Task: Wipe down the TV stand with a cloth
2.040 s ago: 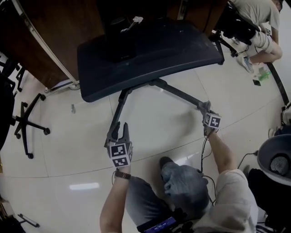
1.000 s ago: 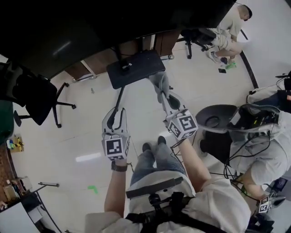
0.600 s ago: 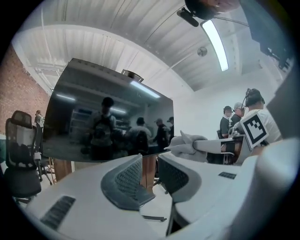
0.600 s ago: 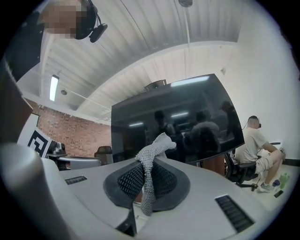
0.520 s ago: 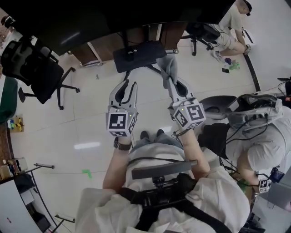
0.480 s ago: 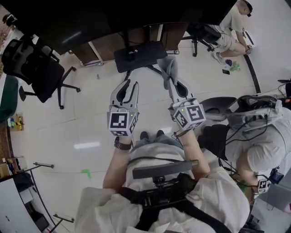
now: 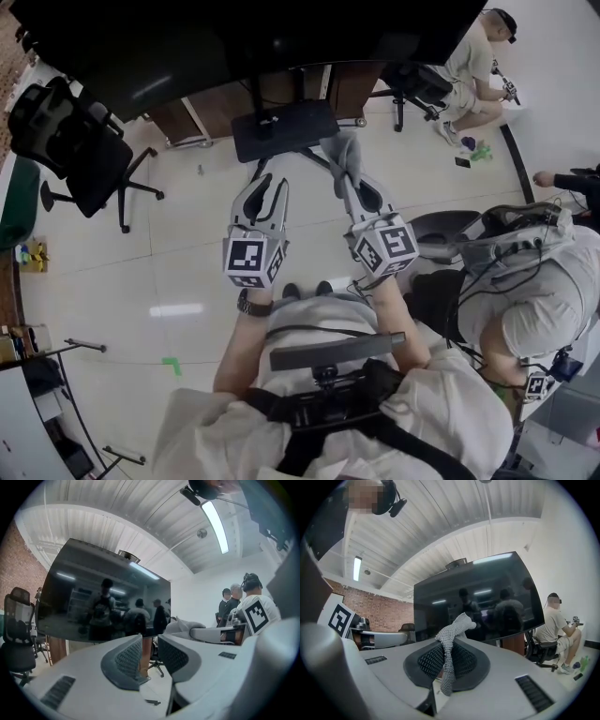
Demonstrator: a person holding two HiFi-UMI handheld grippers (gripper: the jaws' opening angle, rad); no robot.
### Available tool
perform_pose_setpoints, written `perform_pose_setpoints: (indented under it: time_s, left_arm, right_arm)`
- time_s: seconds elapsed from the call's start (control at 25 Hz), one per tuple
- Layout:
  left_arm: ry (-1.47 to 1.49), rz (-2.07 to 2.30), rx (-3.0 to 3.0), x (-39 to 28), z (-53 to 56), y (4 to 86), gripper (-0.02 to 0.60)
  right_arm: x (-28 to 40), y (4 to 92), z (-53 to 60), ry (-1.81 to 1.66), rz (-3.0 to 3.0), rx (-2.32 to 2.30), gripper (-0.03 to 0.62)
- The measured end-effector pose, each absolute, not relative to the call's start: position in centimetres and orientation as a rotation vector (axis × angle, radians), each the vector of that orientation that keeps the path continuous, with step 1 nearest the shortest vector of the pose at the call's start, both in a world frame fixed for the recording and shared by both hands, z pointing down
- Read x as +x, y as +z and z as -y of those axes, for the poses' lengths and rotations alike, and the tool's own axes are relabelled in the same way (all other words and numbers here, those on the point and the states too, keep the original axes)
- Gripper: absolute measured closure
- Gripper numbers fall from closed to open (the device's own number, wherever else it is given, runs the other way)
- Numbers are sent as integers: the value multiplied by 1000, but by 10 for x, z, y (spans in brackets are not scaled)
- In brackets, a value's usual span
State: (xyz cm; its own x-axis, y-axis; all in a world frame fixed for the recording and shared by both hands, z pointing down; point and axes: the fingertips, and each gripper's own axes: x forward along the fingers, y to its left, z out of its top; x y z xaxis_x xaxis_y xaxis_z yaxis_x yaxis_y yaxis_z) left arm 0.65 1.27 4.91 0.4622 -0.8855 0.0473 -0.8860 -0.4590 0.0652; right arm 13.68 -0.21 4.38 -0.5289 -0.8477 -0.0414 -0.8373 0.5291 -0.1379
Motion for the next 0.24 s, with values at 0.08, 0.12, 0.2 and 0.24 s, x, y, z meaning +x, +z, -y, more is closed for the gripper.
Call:
perform_pose_setpoints:
  time_s: [0.08, 0.12, 0.2, 0.24]
  left_arm:
    - [9, 1584, 2620, 3, -3, 47, 451]
    - [11, 1583, 2622, 3, 2, 45, 451]
    - [18, 1583, 2627, 4, 12, 41, 451]
    - [22, 1583, 2629, 5, 17, 39, 451]
  right_arm:
    - [134, 44, 12, -159, -2657, -1475, 570]
    - [133, 43, 18, -163, -2658, -1476, 571]
    - [134, 41, 28, -169, -2659, -1475, 571]
    - [135, 40, 34, -172, -2660, -1474, 571]
